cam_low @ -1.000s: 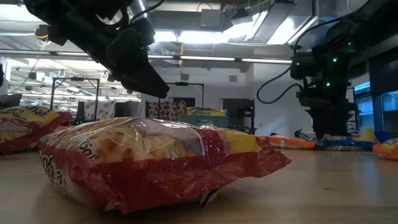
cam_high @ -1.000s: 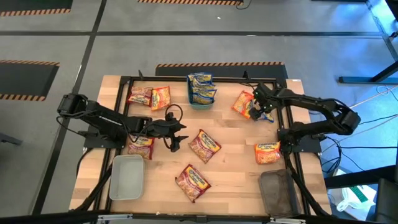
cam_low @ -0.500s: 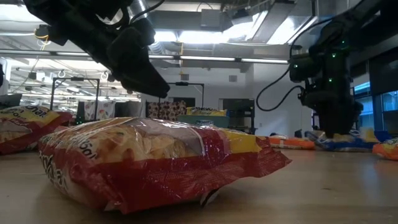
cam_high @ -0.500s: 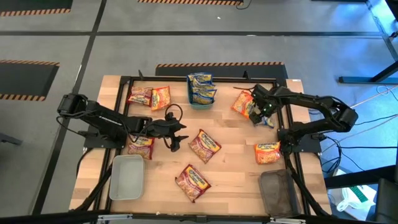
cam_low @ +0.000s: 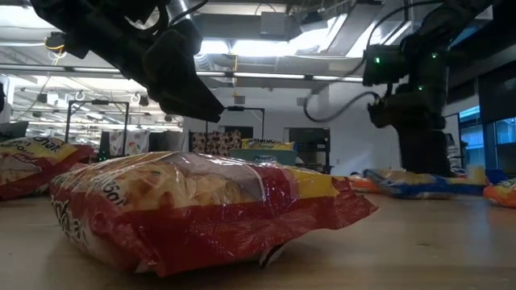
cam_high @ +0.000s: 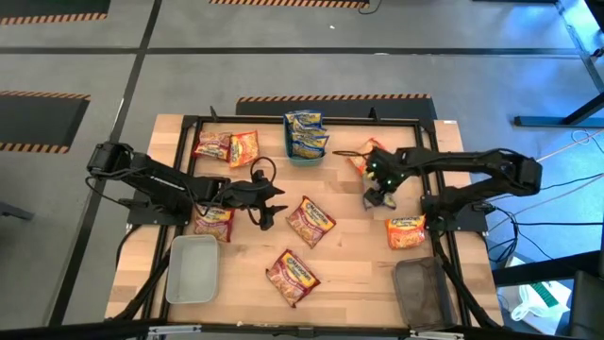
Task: Sort Maruchan noodles
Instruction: Put the blue noodle pack into the green bin
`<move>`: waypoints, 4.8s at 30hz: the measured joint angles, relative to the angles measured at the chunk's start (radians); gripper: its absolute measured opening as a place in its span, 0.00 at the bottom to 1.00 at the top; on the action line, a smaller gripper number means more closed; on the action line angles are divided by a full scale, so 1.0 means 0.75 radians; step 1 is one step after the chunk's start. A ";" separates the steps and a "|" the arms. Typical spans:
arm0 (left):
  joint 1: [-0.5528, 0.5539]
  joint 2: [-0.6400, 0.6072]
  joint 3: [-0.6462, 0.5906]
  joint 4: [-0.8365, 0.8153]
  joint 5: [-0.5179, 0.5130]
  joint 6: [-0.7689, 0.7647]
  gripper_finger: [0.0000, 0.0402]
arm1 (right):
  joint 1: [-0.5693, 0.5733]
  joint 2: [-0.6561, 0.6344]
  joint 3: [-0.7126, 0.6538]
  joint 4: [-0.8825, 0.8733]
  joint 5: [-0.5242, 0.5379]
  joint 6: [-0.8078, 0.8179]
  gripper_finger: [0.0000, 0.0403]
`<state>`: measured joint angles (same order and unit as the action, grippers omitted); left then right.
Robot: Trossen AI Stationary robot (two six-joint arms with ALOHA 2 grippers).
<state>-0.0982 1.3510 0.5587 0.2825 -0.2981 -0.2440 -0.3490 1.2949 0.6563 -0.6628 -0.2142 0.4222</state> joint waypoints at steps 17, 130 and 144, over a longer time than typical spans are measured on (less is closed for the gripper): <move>-0.001 0.000 0.000 0.072 0.001 -0.019 0.58 | 0.283 0.310 0.016 0.704 0.015 0.101 0.81; 0.261 1.053 0.887 -0.130 0.320 0.229 0.58 | 0.247 0.210 -0.514 1.649 0.261 0.753 0.33; 0.161 0.799 0.888 -0.483 0.307 0.295 0.58 | 0.248 0.208 -0.491 1.644 0.247 0.530 0.29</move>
<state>0.0221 1.9501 1.2249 -0.0798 -0.0678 -0.0227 -0.1631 1.4507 0.2879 0.5706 -0.0287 0.8195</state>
